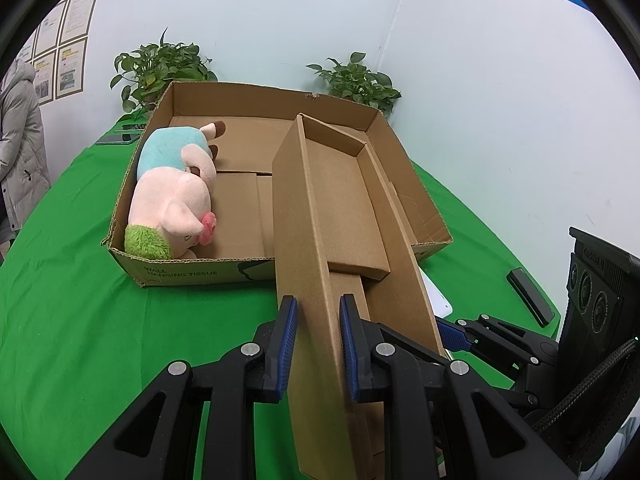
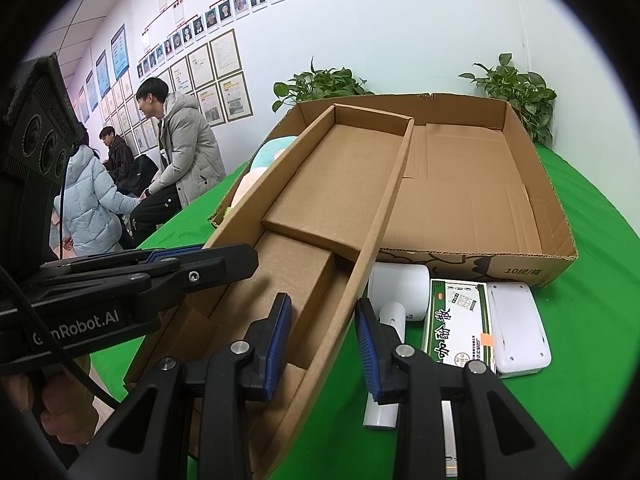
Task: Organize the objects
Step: 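Lower the narrow tray with both grippers into the large box beside the pig, then open both grippers and withdraw them from the tray, then close both grippers on the handle of the white hair dryer, then carry the hair dryer with both grippers into the large box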
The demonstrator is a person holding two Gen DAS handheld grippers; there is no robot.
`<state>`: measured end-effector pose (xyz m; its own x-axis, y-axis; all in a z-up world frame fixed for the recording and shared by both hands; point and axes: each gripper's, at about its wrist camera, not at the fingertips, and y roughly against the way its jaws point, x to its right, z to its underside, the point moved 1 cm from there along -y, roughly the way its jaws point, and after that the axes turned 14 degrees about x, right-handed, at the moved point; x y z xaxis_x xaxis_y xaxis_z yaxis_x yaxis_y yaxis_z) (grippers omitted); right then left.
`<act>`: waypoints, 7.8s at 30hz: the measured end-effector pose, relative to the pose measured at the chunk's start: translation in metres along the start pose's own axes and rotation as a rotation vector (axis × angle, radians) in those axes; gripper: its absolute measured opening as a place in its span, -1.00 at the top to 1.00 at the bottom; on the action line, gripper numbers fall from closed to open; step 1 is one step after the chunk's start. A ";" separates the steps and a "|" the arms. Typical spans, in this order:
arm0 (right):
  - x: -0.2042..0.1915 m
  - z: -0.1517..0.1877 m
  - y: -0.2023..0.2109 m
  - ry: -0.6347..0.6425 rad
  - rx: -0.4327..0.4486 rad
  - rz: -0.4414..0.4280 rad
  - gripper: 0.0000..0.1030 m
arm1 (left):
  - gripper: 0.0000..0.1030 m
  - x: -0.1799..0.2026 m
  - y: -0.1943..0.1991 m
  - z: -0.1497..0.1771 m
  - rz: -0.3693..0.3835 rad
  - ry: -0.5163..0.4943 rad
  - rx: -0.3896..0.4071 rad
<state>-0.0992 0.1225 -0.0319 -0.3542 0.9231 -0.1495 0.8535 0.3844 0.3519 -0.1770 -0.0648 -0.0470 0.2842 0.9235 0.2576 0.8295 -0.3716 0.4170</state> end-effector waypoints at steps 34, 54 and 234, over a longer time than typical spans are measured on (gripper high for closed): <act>-0.001 0.005 0.000 -0.001 -0.007 -0.005 0.39 | 0.65 -0.002 -0.002 0.001 -0.002 0.002 0.000; 0.006 -0.004 -0.002 -0.010 0.006 0.003 0.39 | 0.67 0.006 -0.012 -0.010 0.003 -0.024 0.006; 0.018 0.024 -0.058 -0.078 -0.290 -0.095 0.47 | 0.42 -0.011 -0.091 0.030 0.213 0.414 -0.352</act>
<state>-0.1461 0.1163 -0.0770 -0.3873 0.8843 -0.2609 0.6693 0.4642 0.5801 -0.2411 -0.0380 -0.1137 0.1568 0.7375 0.6569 0.5449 -0.6193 0.5652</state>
